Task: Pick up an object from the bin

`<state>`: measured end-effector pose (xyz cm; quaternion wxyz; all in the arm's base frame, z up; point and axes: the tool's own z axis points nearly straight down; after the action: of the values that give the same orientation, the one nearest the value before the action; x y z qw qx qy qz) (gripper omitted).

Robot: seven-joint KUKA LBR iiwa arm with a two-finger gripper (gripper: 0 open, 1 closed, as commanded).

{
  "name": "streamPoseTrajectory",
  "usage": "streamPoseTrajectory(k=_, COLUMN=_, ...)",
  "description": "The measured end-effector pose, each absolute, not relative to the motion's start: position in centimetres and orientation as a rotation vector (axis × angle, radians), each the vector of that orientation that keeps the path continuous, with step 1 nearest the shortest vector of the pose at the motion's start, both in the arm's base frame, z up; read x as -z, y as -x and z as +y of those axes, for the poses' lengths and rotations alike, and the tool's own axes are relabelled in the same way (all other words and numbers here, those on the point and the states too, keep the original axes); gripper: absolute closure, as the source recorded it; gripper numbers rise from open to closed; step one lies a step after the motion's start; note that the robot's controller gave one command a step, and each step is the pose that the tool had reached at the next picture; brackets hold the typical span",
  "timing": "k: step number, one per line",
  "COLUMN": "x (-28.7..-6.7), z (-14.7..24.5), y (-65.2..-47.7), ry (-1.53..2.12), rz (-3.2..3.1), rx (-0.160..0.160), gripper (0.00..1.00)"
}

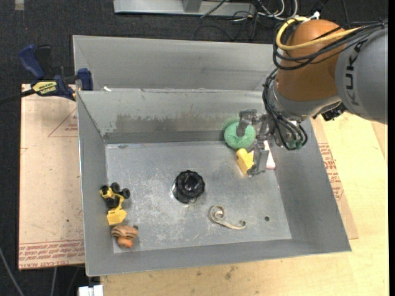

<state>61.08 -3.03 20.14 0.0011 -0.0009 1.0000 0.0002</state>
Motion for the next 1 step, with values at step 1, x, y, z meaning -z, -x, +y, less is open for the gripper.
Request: streamPoseTrajectory(k=1, x=-20.14, z=-3.03, y=-61.08, ry=0.003, rz=3.139, rx=-0.001, gripper=0.0)
